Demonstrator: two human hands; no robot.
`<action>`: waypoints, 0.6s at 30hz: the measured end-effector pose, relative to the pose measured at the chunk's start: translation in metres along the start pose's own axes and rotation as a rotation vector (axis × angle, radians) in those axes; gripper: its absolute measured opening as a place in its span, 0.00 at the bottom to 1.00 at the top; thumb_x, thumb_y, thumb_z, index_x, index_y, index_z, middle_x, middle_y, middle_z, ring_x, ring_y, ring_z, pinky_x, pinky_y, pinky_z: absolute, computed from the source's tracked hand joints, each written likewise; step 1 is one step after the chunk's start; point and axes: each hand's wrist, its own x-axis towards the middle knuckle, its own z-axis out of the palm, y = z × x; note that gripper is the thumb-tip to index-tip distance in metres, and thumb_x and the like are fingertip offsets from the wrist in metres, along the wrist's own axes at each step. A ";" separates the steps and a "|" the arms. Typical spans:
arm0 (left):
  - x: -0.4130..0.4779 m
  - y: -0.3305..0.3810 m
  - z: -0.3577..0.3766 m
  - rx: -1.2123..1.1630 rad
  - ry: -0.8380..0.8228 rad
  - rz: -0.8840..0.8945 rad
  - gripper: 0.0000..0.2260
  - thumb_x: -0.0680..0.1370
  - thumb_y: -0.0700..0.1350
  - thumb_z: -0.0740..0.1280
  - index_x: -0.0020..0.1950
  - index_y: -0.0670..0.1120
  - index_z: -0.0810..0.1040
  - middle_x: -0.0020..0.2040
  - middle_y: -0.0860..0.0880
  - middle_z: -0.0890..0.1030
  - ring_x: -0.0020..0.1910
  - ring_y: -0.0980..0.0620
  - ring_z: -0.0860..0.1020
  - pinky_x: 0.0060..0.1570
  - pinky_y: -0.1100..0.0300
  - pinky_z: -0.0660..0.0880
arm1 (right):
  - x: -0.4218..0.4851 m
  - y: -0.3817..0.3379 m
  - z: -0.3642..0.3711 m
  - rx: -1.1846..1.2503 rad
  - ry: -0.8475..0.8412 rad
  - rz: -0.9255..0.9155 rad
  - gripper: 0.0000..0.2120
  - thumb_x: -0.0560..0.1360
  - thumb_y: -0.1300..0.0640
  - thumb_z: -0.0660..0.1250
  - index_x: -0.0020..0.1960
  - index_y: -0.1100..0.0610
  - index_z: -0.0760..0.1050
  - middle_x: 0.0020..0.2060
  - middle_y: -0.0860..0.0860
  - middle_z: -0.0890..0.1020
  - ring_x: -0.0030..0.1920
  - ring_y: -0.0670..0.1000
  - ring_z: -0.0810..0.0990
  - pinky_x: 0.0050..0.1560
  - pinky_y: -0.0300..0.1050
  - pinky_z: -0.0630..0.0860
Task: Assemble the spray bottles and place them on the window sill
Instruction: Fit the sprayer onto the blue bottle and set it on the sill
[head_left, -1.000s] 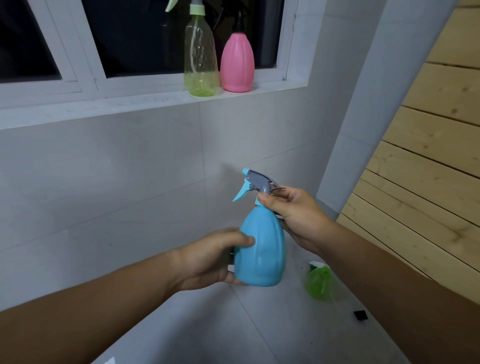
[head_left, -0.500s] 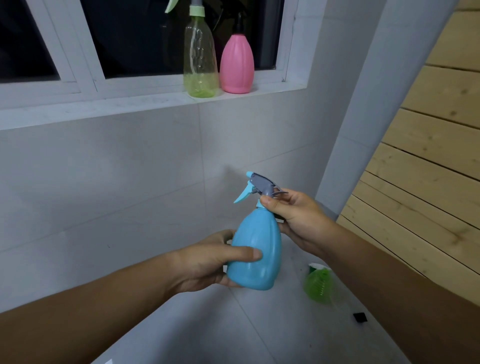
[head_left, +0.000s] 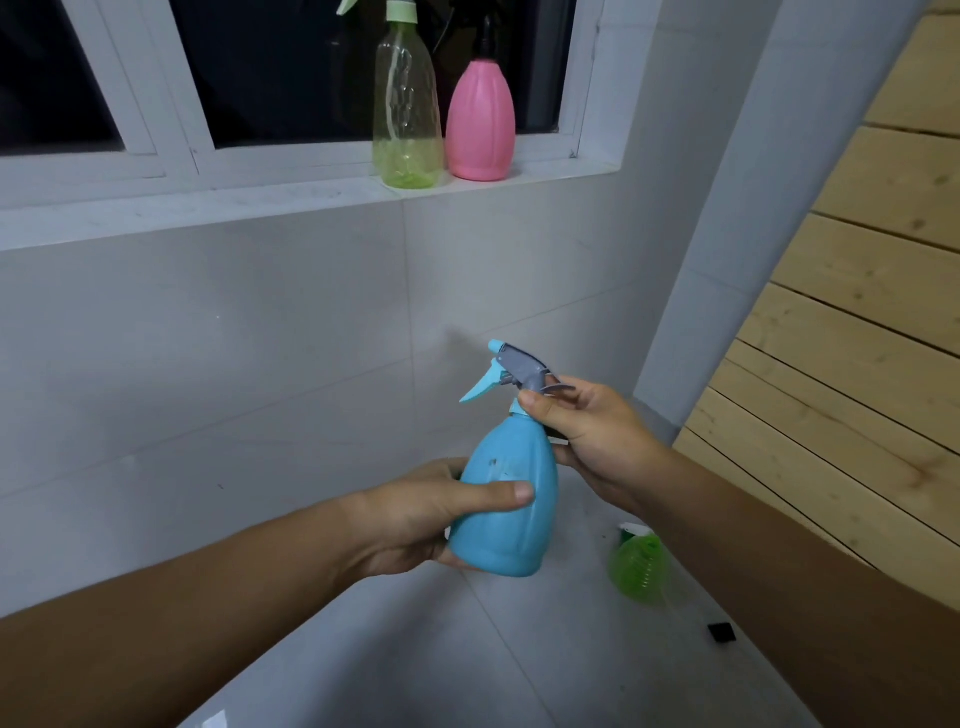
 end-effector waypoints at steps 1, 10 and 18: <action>0.000 0.000 0.001 0.019 0.013 0.004 0.23 0.70 0.52 0.77 0.63 0.49 0.81 0.55 0.48 0.89 0.54 0.48 0.87 0.54 0.49 0.85 | 0.000 0.000 0.001 0.001 -0.003 0.000 0.11 0.76 0.59 0.70 0.57 0.62 0.80 0.45 0.55 0.84 0.46 0.52 0.84 0.50 0.51 0.83; -0.002 -0.001 0.003 0.147 0.074 0.053 0.25 0.68 0.54 0.79 0.64 0.51 0.81 0.58 0.45 0.87 0.58 0.43 0.86 0.61 0.40 0.81 | 0.003 0.001 0.008 -0.023 -0.025 -0.031 0.04 0.76 0.61 0.70 0.49 0.61 0.82 0.40 0.55 0.84 0.42 0.52 0.83 0.50 0.48 0.82; 0.005 -0.002 0.000 0.234 0.226 0.134 0.39 0.59 0.60 0.83 0.65 0.49 0.77 0.57 0.45 0.86 0.54 0.45 0.87 0.50 0.46 0.86 | 0.006 -0.001 0.012 -0.059 0.007 -0.078 0.03 0.75 0.60 0.70 0.49 0.58 0.81 0.38 0.52 0.84 0.42 0.51 0.83 0.49 0.48 0.81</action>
